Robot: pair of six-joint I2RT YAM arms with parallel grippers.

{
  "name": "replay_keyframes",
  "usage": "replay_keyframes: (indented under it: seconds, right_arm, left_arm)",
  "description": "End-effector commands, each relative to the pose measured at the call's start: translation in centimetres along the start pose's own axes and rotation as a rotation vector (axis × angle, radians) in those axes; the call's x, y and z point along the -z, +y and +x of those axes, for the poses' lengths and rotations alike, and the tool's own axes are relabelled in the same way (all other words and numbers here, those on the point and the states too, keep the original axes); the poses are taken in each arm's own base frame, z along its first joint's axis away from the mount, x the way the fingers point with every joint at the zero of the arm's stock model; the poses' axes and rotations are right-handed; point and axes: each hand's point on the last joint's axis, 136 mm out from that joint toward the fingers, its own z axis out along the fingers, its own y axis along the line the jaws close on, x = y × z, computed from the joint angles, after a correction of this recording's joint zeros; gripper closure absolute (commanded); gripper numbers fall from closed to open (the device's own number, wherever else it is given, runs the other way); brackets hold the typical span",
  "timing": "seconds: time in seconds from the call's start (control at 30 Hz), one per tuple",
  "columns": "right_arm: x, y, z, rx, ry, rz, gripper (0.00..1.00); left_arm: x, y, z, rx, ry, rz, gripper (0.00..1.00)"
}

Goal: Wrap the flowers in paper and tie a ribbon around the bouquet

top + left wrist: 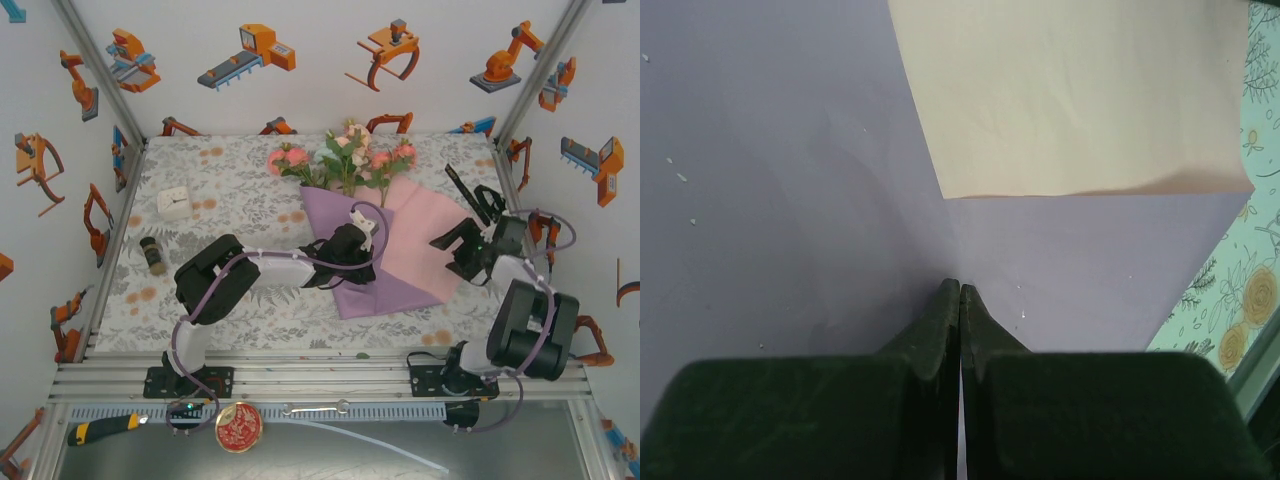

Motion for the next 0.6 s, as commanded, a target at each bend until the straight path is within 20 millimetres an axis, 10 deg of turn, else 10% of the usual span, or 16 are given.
replay_keyframes:
  seconds: [0.0, 0.33, 0.57]
  right_arm:
    - [0.9, 1.6, 2.4, -0.107, 0.012, -0.142, 0.24]
    - [8.3, -4.7, 6.1, -0.014, -0.140, 0.279, 0.13]
    - [5.8, -5.9, 8.6, -0.085, -0.042, 0.227, 0.28]
  left_arm:
    - [-0.1, 1.1, -0.3, 0.011, -0.010, -0.031, 0.95]
    - [-0.3, 0.9, -1.0, 0.021, -0.024, -0.023, 0.95]
    - [-0.5, 0.7, -1.0, 0.035, -0.023, -0.015, 0.95]
